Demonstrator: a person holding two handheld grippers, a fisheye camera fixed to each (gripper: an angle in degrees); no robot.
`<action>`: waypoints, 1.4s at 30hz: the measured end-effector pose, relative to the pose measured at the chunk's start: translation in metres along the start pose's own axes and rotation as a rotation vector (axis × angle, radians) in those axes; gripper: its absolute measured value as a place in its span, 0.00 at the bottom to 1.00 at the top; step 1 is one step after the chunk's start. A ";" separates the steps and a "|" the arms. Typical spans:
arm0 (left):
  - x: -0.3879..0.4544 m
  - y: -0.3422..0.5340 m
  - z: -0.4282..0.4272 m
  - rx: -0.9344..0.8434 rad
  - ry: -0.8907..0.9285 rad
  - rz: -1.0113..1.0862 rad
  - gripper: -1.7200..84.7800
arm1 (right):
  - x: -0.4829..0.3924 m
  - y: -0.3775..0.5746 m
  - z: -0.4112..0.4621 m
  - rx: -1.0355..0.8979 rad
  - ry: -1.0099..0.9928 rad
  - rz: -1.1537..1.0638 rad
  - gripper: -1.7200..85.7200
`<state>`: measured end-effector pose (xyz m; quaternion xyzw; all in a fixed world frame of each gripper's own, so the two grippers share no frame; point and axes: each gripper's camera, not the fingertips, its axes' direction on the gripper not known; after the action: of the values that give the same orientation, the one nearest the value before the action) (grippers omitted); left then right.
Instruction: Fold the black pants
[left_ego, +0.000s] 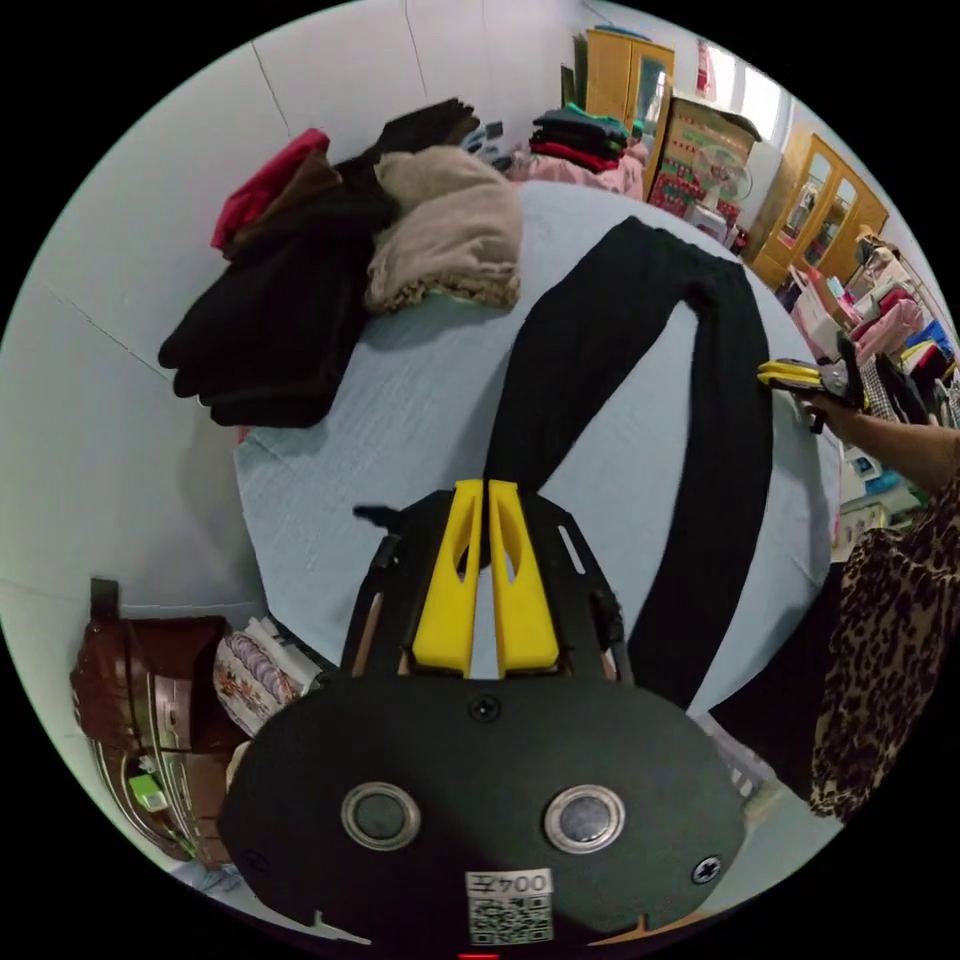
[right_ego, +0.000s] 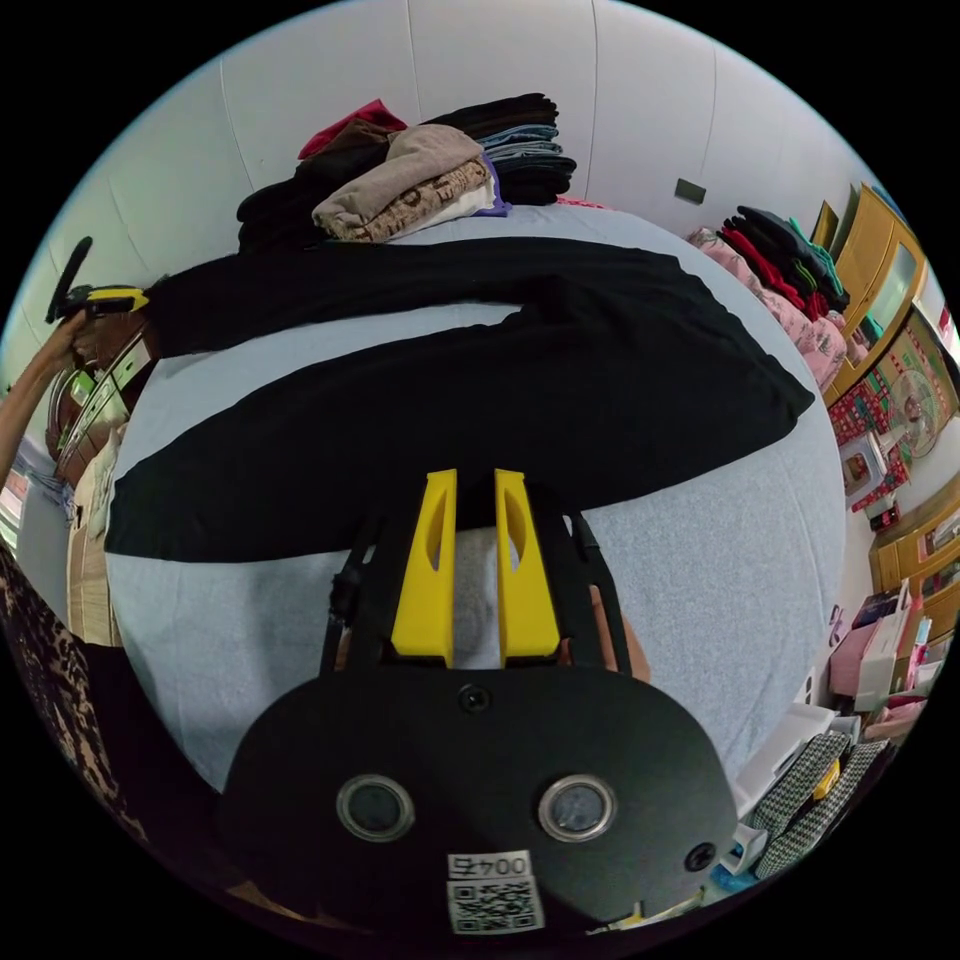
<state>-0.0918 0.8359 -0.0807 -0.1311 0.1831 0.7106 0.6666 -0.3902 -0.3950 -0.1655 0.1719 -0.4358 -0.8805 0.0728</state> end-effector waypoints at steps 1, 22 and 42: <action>0.019 0.007 -0.008 0.026 -0.005 -0.009 0.03 | 0.003 -0.005 0.002 0.000 0.001 0.000 0.08; 0.270 0.084 0.092 -0.087 -0.041 -0.289 0.03 | 0.120 -0.170 0.004 -0.038 -0.310 0.105 0.04; 0.316 0.086 0.115 -0.227 -0.064 -0.539 0.02 | 0.234 -0.571 0.138 -0.330 0.017 -0.643 0.15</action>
<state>-0.1950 1.1664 -0.1063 -0.2262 0.0398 0.5274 0.8180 -0.6461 -0.0098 -0.5969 0.2936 -0.2106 -0.9154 -0.1772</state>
